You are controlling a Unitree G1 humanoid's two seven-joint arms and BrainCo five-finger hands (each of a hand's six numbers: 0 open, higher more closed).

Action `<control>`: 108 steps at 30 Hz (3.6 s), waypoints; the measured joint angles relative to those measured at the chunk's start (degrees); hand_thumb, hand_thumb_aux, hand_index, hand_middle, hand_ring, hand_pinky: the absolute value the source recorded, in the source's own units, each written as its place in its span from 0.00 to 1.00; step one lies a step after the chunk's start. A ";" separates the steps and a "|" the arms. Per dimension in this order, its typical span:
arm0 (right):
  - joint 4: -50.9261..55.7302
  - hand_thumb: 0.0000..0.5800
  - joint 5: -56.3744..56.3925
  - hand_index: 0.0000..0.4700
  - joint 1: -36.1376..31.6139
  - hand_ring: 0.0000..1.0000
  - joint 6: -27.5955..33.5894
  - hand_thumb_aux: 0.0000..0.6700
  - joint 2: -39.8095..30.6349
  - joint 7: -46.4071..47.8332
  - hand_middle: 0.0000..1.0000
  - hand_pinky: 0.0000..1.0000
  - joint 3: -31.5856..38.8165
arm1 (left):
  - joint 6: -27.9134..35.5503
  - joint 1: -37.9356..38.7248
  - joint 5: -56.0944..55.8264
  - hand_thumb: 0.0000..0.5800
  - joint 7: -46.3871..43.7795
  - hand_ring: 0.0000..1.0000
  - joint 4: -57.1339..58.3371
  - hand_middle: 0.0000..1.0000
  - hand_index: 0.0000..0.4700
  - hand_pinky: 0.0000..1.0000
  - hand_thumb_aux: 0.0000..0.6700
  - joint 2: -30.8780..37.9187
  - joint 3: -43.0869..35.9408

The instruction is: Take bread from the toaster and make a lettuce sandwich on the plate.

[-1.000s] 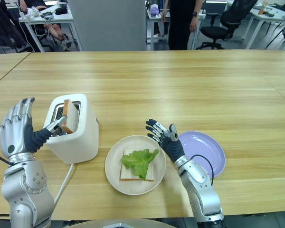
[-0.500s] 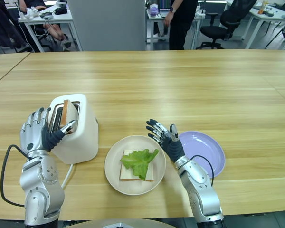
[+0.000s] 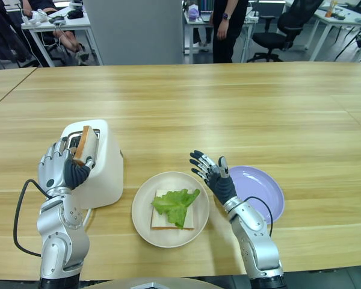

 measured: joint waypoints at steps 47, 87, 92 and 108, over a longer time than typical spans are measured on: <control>-0.34 0.00 -17.98 0.00 -5.20 0.00 -14.41 0.00 -4.33 -10.72 0.00 0.00 -6.18 | -10.79 -6.64 -63.32 1.00 -1.88 1.00 -3.27 1.00 0.98 1.00 1.00 -7.88 1.01; -3.02 0.00 -55.55 0.00 2.41 0.00 -37.13 0.00 -17.05 -16.70 0.00 0.00 10.15 | -23.34 1.24 -72.40 1.00 -11.63 1.00 19.24 1.00 0.98 1.00 1.00 -3.22 -12.72; -2.86 0.00 -55.54 0.00 3.12 0.00 -37.23 0.00 -18.08 -15.74 0.00 0.00 11.11 | -24.34 2.09 -70.90 1.00 -9.68 1.00 21.08 1.00 0.98 1.00 1.00 -3.20 -12.86; 4.17 0.00 -52.04 0.00 3.50 0.00 -34.14 0.00 -19.80 -8.31 0.00 0.00 13.41 | -24.72 3.46 -67.19 1.00 -7.39 1.00 22.41 1.00 0.98 1.00 1.00 -0.98 -13.15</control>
